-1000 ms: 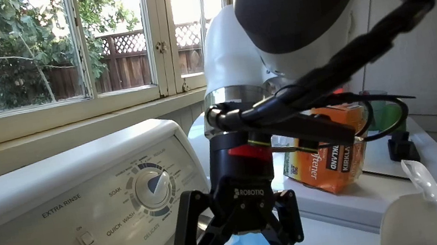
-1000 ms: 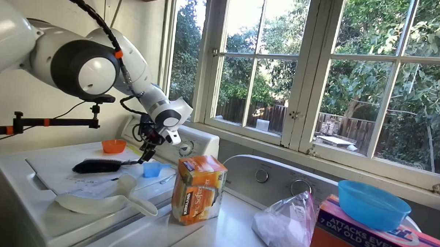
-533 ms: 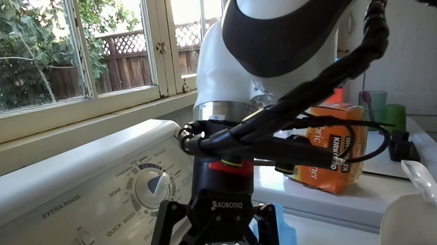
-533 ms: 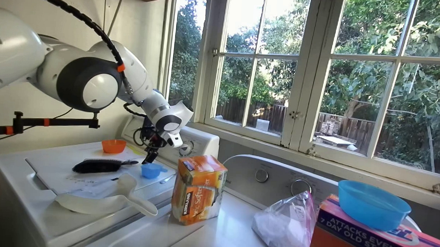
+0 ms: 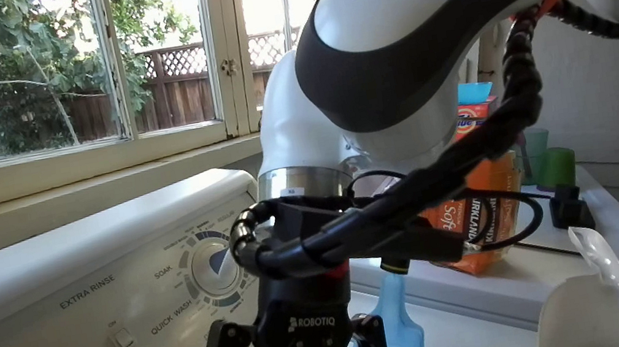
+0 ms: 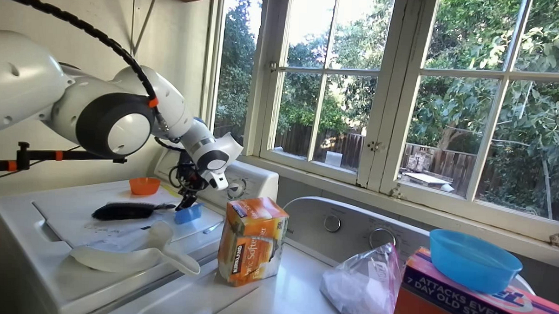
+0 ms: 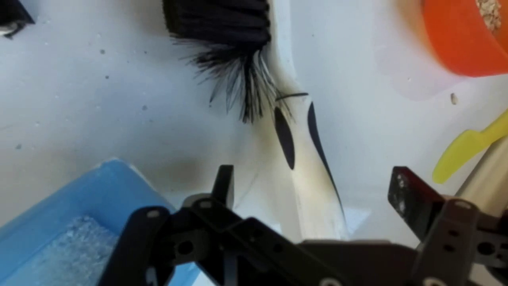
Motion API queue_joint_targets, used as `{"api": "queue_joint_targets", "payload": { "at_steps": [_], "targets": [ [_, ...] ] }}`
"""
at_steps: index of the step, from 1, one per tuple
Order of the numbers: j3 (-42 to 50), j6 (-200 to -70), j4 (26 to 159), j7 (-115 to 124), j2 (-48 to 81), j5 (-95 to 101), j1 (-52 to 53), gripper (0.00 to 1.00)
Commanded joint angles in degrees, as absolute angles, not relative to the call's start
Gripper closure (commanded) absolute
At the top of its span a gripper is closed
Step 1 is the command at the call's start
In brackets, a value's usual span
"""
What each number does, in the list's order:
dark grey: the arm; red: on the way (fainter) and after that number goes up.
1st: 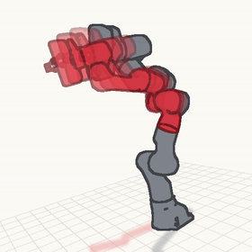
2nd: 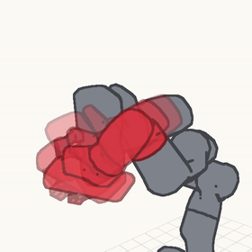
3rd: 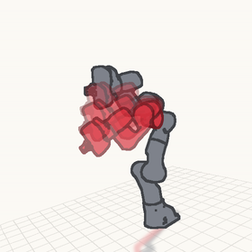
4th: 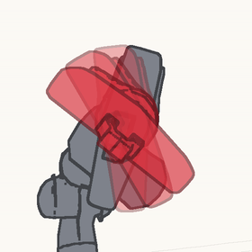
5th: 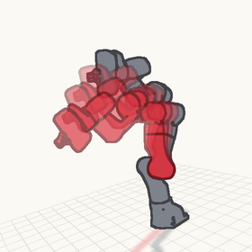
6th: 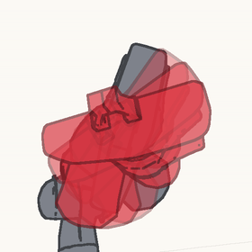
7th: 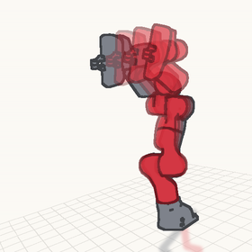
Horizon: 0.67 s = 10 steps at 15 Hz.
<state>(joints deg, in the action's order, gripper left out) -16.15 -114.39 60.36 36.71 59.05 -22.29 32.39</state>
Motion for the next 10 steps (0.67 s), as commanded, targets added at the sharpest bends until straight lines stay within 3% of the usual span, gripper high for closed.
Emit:
{"api": "queue_joint_targets", "payload": {
  "at_steps": [1,10],
  "targets": [
    [-16.3,-110.4,54.6,36.8,62.1,-21.1,33.5,0.00],
    [-15.5,-101.5,47.8,34.0,63.6,-18.1,34.9,0.03]
  ]
}}
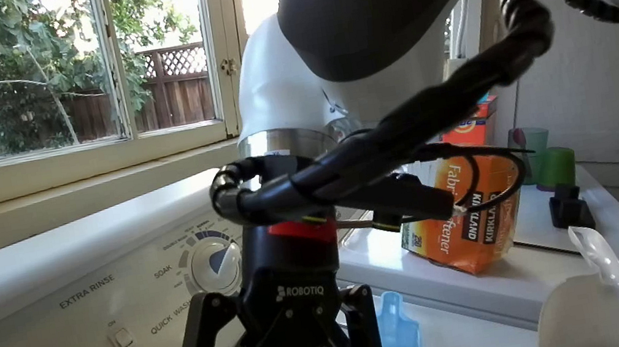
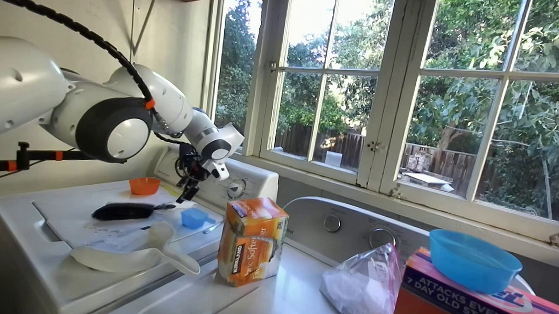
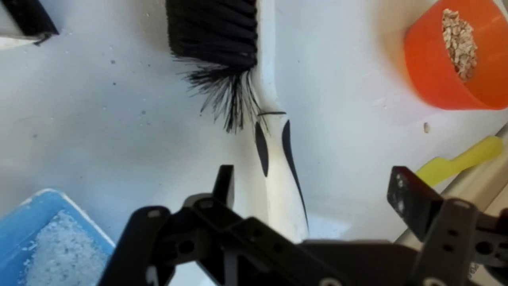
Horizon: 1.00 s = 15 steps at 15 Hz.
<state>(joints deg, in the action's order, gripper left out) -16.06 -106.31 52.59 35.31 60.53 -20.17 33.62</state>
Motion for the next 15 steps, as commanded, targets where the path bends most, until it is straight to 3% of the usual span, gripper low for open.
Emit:
{"api": "queue_joint_targets", "payload": {
  "at_steps": [1,4,10,12,13,15],
  "targets": [
    [-15.4,-100.2,47.1,33.6,64.0,-17.7,35.1,0.03],
    [-15.2,-98.7,45.2,33.1,65.6,-17.2,35.8,0.06],
    [-13.7,-99.1,41.0,34.7,68.8,-15.9,38.0,0.02],
    [-13.3,-98.9,39.7,34.8,69.7,-15.4,38.4,0.08],
    [-13.1,-98.8,39.2,34.8,70.1,-15.2,38.6,0.28],
    [-12.8,-98.0,38.0,35.1,70.6,-15.0,38.9,0.44]
  ]
}}
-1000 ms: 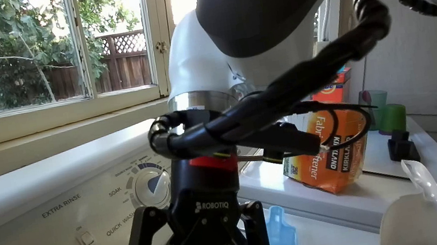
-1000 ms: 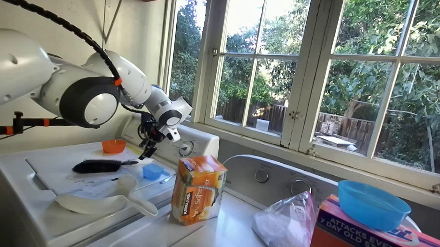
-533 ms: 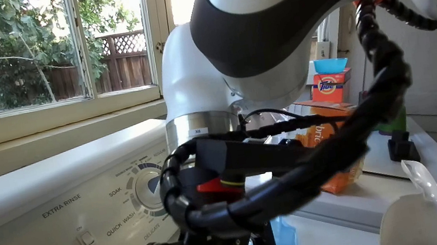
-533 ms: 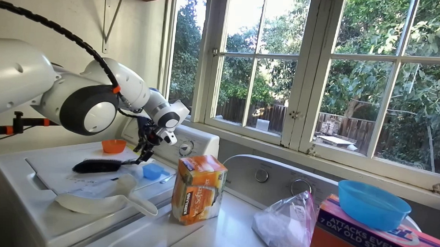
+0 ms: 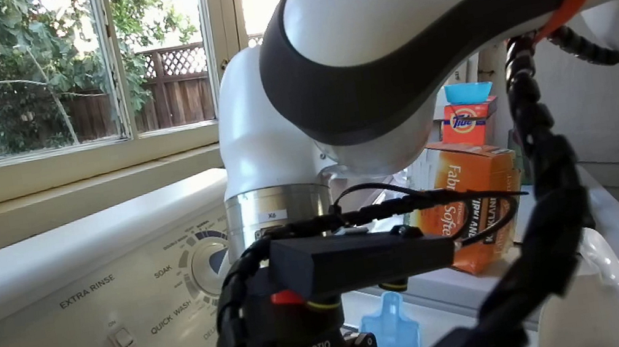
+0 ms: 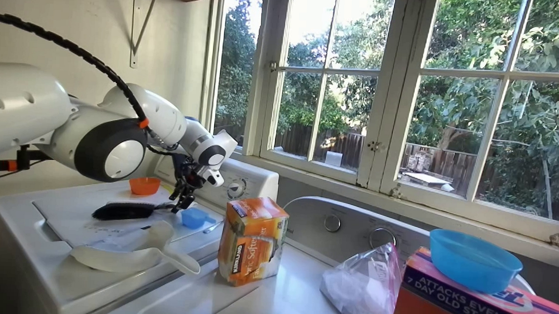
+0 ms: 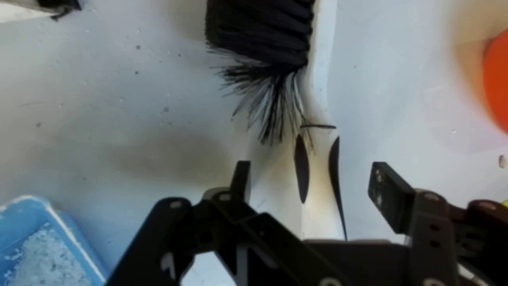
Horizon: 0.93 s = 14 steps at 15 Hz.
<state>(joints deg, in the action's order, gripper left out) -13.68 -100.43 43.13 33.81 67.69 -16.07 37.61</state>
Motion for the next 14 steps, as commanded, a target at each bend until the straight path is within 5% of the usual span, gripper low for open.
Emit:
{"api": "queue_joint_targets", "payload": {
  "at_steps": [1,7,14],
  "targets": [
    [-12.7,-97.2,37.4,35.1,70.9,-14.8,38.9,0.52],
    [-12.8,-92.5,34.6,34.9,72.1,-14.7,39.0,0.97],
    [-13.3,-92.8,33.5,32.9,72.5,-15.6,38.1,0.93]
  ]
}}
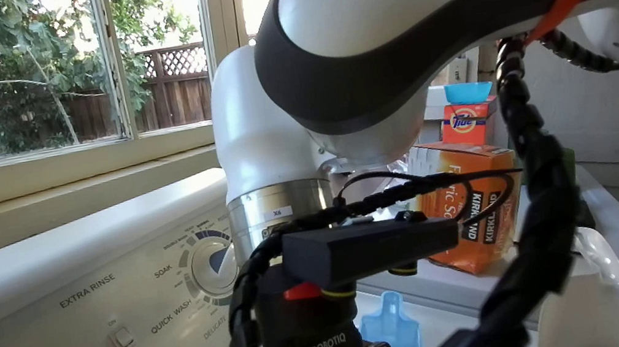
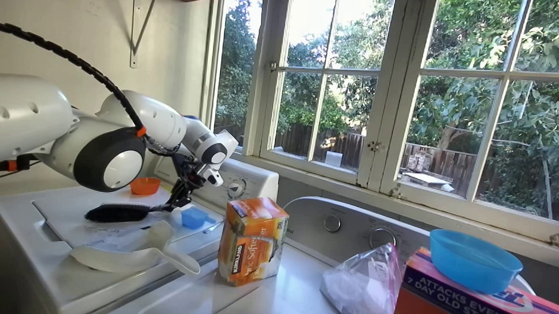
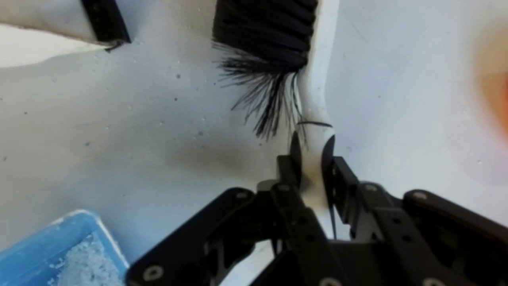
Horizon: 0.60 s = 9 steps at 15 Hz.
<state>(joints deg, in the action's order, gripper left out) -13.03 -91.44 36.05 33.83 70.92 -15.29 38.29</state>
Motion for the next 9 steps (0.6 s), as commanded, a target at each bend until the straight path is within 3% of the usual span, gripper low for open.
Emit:
{"api": "queue_joint_targets", "payload": {
  "at_steps": [1,9],
  "targets": [
    [-13.4,-94.2,33.6,32.9,72.5,-15.8,38.0,0.93],
    [-13.8,-108.2,35.5,31.3,70.4,-16.3,37.5,0.93]
  ]
}}
